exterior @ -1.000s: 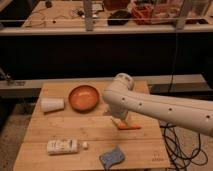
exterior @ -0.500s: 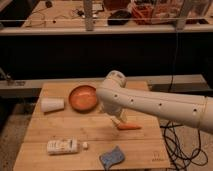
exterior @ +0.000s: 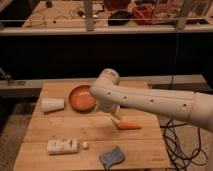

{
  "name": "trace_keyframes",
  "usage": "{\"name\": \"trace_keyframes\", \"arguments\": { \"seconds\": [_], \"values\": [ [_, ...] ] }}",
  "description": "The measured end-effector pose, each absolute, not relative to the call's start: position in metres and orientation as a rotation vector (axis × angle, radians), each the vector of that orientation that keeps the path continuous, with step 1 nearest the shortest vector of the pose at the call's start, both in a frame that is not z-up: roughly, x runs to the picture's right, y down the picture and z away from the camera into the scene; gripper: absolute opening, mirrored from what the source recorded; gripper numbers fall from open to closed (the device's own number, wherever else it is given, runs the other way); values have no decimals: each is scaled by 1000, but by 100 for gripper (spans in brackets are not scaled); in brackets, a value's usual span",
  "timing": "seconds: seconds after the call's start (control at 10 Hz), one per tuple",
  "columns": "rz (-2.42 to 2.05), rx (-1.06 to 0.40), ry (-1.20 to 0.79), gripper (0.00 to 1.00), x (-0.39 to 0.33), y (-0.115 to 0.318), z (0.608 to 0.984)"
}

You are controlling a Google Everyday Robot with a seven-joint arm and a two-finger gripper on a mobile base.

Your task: Move the arm in a circular motion

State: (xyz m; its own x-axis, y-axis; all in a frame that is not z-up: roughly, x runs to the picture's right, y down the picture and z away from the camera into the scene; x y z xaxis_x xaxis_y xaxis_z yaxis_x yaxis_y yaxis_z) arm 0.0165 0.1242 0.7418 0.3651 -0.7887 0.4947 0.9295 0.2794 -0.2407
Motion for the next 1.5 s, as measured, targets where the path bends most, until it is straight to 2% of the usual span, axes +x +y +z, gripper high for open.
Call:
{"name": "trace_keyframes", "arguments": {
  "seconds": [1.5],
  "values": [
    [-1246, -517, -314, 80, -5, 87, 781]
  ]
}}
